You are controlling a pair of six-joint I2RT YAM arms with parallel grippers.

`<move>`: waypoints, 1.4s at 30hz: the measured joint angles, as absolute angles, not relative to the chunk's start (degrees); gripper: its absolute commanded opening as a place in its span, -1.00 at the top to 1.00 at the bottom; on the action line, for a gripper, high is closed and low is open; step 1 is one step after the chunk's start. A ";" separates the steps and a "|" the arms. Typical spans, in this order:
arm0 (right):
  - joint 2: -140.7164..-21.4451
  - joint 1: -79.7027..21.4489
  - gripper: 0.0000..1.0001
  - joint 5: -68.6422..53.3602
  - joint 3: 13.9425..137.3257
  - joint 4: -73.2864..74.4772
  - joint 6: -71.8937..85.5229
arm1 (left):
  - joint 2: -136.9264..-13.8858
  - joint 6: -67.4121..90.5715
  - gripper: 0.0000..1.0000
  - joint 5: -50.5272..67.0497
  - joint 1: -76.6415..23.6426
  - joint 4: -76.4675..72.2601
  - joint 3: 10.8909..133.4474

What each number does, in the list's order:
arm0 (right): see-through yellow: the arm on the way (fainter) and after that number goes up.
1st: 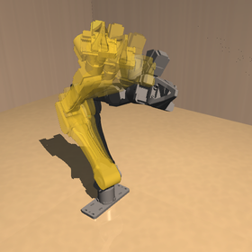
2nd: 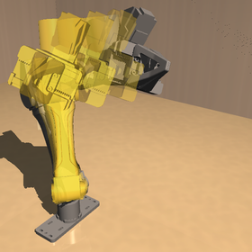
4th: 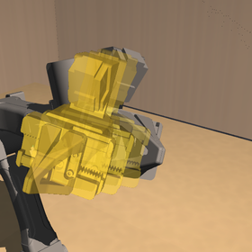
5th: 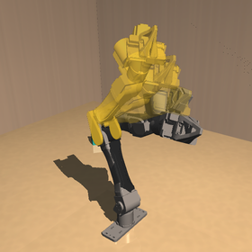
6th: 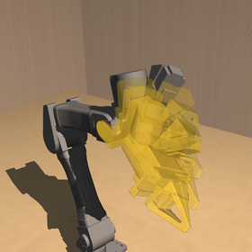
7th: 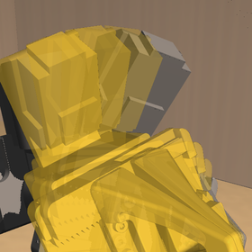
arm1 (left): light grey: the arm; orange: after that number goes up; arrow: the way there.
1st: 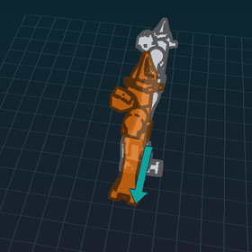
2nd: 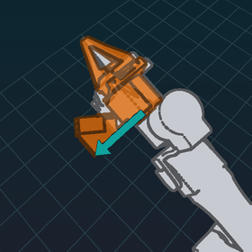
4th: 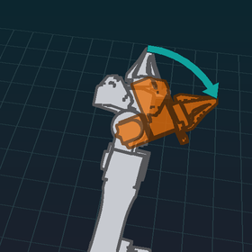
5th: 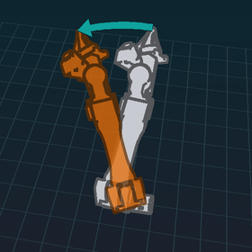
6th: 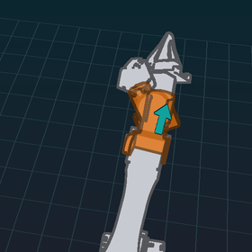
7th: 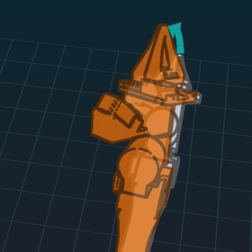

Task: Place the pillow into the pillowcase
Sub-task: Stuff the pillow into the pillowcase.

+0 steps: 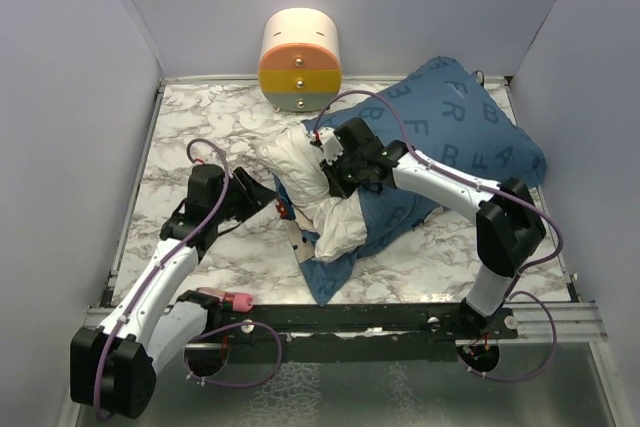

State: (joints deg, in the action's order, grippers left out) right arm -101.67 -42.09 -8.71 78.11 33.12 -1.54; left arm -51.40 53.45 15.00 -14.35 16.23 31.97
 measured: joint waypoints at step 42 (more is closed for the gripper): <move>-99.55 -41.78 0.79 -17.65 87.99 41.87 1.87 | -84.40 55.53 0.07 16.99 -24.95 -2.63 33.67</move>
